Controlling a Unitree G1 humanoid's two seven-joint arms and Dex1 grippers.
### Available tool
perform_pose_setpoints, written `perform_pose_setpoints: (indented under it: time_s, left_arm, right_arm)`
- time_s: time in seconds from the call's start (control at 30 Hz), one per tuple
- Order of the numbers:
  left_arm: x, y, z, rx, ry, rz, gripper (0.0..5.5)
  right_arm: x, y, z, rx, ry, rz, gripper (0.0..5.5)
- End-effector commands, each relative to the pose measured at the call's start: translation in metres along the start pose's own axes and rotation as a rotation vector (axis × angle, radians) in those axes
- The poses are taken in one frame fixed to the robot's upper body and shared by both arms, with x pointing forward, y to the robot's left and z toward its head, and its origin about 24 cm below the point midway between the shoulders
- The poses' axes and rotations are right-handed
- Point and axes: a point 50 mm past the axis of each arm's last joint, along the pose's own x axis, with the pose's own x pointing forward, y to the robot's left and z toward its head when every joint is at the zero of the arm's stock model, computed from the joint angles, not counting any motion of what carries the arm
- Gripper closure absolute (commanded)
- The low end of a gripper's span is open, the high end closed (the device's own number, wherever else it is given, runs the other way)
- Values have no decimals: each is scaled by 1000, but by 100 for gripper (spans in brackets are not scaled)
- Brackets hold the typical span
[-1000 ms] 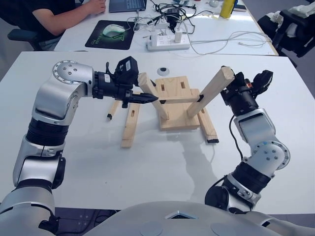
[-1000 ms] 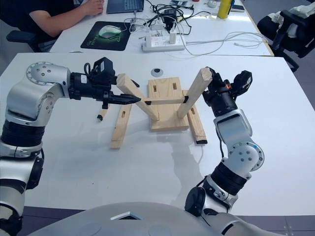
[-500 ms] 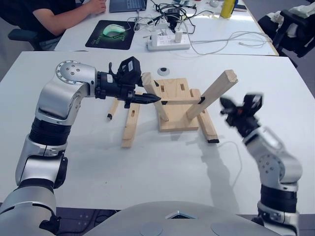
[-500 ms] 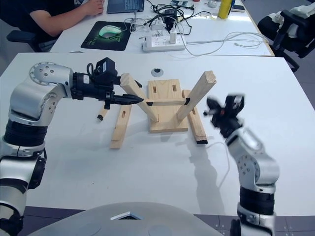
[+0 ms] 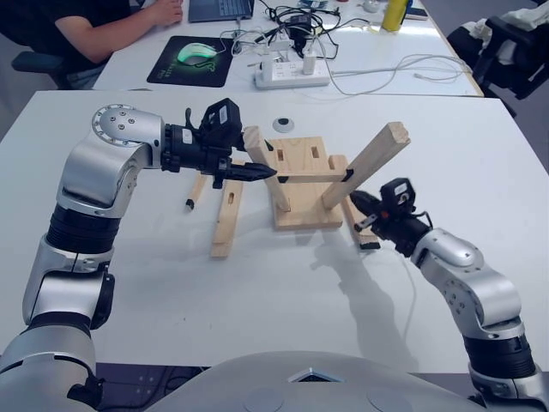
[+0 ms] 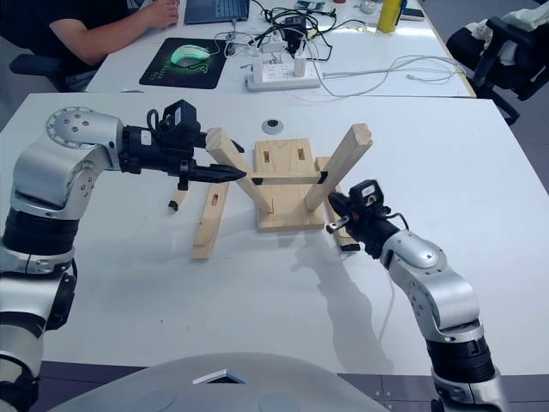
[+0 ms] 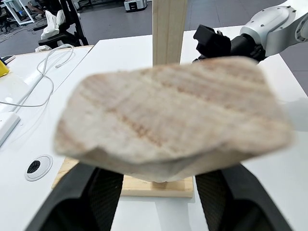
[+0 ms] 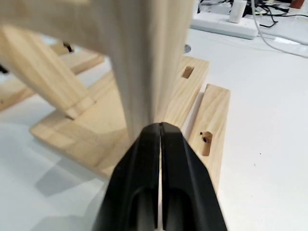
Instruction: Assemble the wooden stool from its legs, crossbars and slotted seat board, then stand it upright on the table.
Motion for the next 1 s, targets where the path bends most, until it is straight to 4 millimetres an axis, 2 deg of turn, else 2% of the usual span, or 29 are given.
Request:
perform_pose_setpoints:
  time_s: [0.03,0.43,0.7,1.0]
  left_arm:
    - [1,-1,-3,-9,20,-8,342]
    - [11,-6,-3,-19,13,-34,342]
    - [23,-9,-6,-26,23,-67,342]
    - [41,-13,-19,-61,53,-105,342]
  right_arm:
    - [2,10,-8,-73,29,66,550]
    - [16,19,-6,-153,101,63,550]
    - [16,44,-23,-197,367,114,550]
    - [11,63,-25,-173,481,195,550]
